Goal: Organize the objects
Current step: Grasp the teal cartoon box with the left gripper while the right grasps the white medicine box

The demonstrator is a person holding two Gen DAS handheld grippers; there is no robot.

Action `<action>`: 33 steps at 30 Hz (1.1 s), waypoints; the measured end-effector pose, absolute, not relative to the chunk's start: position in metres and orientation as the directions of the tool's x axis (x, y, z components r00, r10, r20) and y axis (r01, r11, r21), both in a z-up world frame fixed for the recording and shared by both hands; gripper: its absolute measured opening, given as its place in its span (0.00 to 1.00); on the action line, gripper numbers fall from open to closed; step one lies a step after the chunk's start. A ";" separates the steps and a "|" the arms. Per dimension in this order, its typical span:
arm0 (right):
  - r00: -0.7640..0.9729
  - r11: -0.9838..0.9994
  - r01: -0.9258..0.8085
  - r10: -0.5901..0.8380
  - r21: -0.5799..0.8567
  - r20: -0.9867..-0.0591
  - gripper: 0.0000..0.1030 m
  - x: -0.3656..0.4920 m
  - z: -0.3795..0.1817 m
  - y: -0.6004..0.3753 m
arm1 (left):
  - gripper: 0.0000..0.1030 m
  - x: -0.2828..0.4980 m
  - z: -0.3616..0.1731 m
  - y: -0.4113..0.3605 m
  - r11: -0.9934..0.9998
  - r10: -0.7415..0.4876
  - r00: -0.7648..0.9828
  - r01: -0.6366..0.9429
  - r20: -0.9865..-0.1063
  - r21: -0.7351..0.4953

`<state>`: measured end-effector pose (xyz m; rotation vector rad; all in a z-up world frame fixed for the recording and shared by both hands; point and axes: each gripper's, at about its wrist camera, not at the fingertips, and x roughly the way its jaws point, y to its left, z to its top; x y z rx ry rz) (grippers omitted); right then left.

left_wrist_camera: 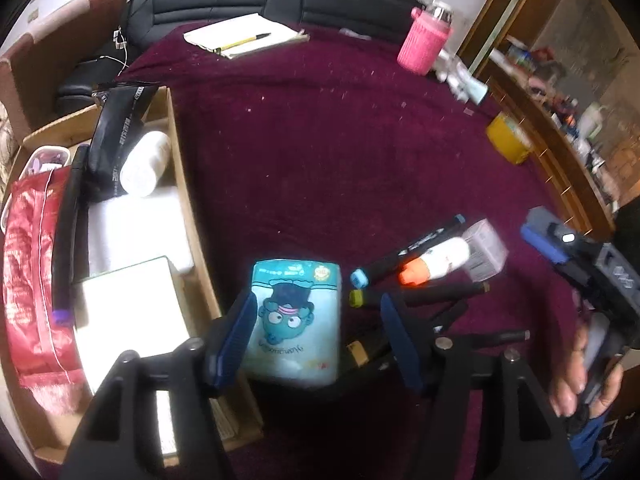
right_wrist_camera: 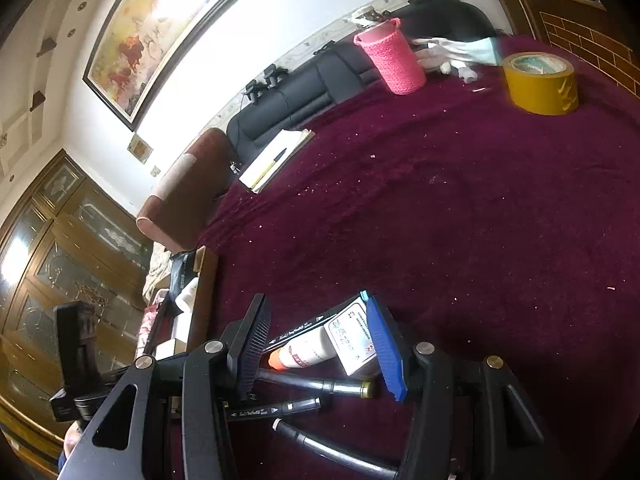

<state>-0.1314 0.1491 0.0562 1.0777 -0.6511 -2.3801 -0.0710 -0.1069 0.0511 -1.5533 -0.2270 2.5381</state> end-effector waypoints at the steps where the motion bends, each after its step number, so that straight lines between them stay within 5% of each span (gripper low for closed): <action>1: -0.598 -0.788 0.200 -0.568 0.582 -0.565 0.54 -0.131 0.057 0.150 | 0.63 -0.073 0.049 -0.104 -0.979 0.200 -0.437 -0.062 -0.877 -0.192; 11: -0.604 -0.790 0.186 -0.561 0.584 -0.566 0.55 -0.133 0.054 0.155 | 0.80 -0.082 0.036 -0.086 -0.995 0.086 -0.405 -0.079 -0.910 -0.059; 18: -0.608 -0.793 0.180 -0.555 0.582 -0.568 0.55 -0.133 0.052 0.156 | 0.75 -0.074 0.028 -0.076 -0.988 0.149 -0.427 -0.096 -0.892 -0.119; 23: -0.607 -0.794 0.181 -0.554 0.580 -0.570 0.55 -0.133 0.051 0.156 | 0.54 -0.069 0.032 -0.073 -0.980 0.194 -0.441 -0.124 -0.876 -0.155; 33: -0.553 -0.793 0.215 -0.580 0.569 -0.599 0.60 -0.138 0.049 0.150 | 0.62 -0.059 0.027 -0.073 -0.978 0.181 -0.423 -0.175 -0.888 -0.116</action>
